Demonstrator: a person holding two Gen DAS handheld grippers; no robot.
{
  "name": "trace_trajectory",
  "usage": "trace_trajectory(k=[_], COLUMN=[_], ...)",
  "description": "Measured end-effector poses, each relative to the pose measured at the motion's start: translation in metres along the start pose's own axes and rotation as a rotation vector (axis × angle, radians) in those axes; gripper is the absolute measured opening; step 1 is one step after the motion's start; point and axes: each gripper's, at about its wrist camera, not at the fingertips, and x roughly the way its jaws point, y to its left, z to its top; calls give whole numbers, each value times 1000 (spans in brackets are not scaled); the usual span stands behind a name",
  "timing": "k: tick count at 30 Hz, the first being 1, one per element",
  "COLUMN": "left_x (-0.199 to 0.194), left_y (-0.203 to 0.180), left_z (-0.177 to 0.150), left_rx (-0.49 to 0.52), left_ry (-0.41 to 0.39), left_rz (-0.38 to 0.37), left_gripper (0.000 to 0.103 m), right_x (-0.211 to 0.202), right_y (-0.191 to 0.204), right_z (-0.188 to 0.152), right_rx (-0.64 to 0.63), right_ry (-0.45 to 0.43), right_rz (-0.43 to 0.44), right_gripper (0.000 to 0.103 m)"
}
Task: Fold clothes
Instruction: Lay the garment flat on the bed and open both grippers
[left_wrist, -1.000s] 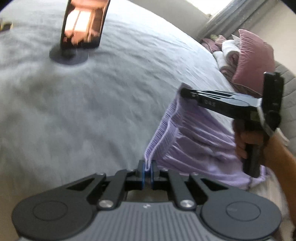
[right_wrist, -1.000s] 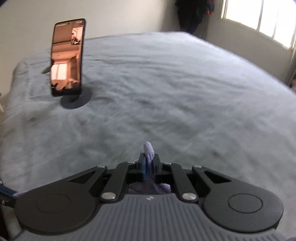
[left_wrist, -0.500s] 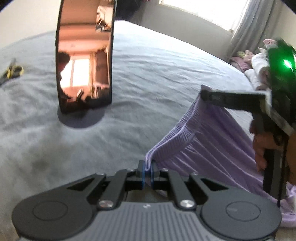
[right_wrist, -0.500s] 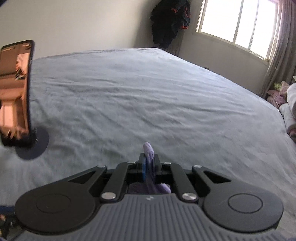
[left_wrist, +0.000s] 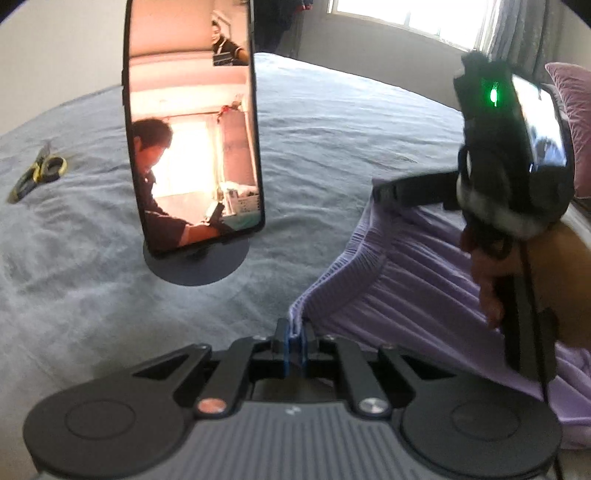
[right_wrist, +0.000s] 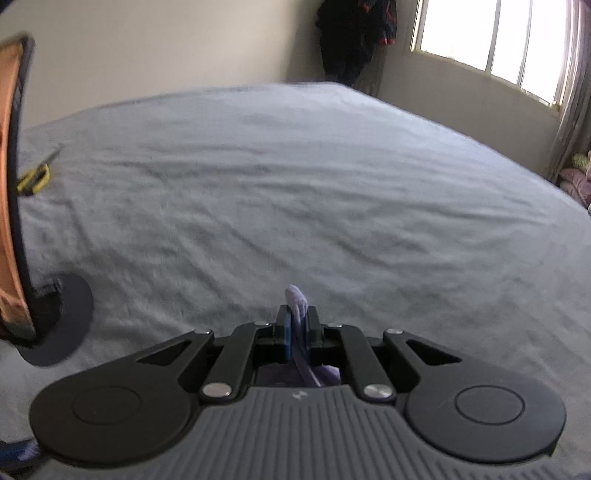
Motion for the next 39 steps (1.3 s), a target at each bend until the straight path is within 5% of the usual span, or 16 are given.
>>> trace_trajectory(k=[6,8,12,16,31,39], left_x=[-2,-6,-18,-31,-64,-72], left_y=[11,11,6,-3,-65,-102], left_z=[2,1,0,-2,0,-4], left_rx=[-57,-58,-65,-42,44,50], left_ry=[15,22,31,13,-43,-65], left_rz=[-53,-64,-67,-42,-99,-200], left_gripper=[13,19,47,58,79,84], right_x=[-14,-27,-56,-90,-197,-240], right_y=[-8,-16,-34,-50,-102,-143], right_z=[8,8,2,-8,-68,-116], right_rx=[48,86,130,126,150,227], right_ry=[19,18,30,30,51,43], right_rz=[2,-9,-46,-93,-178,-191], right_gripper=[23,38,40,44,63,67])
